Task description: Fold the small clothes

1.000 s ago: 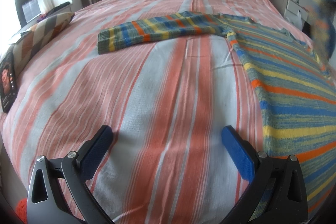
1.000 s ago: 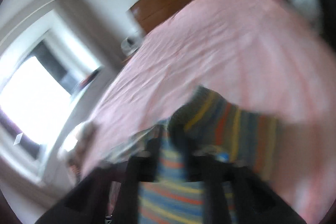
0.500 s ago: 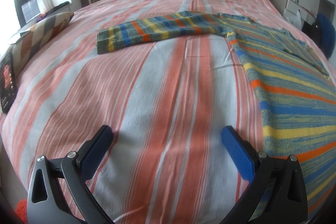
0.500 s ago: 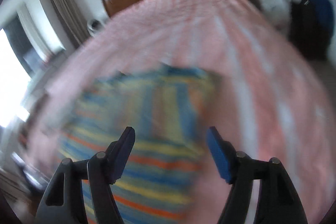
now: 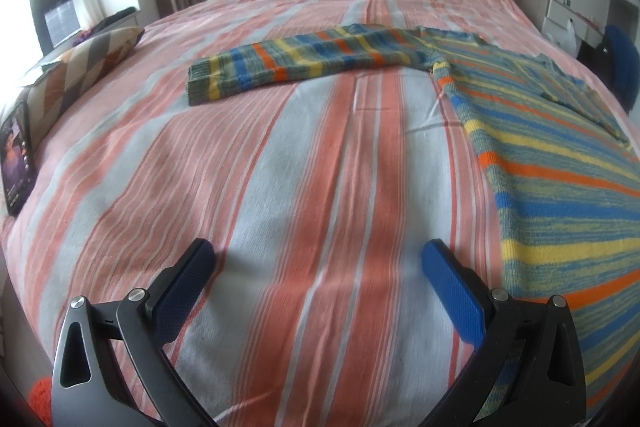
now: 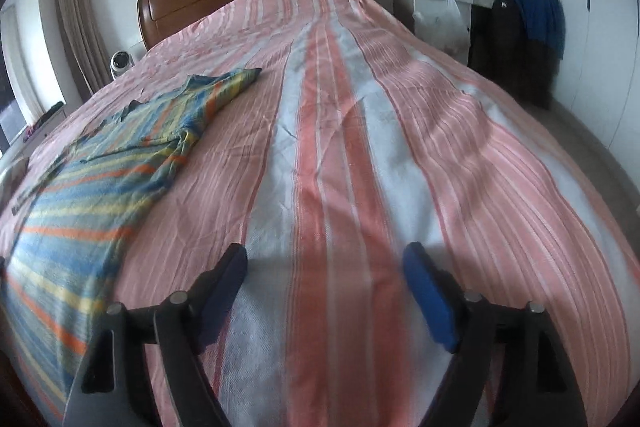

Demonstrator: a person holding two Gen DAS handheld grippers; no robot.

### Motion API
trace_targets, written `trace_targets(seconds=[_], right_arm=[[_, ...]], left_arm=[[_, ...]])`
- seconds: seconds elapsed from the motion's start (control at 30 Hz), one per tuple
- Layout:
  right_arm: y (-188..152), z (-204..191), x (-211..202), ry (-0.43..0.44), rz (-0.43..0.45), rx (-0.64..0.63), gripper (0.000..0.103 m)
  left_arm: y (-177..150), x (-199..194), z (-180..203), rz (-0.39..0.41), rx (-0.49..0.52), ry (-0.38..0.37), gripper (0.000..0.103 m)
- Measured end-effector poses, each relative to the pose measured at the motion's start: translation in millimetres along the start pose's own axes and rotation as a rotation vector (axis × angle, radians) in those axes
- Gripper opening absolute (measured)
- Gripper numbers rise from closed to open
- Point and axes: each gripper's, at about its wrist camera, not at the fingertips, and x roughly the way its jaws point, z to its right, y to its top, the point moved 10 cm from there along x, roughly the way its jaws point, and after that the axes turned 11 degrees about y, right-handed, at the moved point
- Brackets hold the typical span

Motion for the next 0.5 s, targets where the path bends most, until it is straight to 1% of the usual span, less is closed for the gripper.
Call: trace_targets(seconds=[0.2, 0.5], right_arm=[[-0.4, -5.5, 6.6, 0.019, 0.001, 0.001, 0.084], [-3.1, -6.1, 7.5, 0.004, -0.003, -0.01, 0.084]], left_arm=[[0.2, 1.2, 0.5, 0.005, 0.002, 0.006, 0.103], [0.4, 1.7, 0.9, 0.003, 0.002, 0.005, 0.103]])
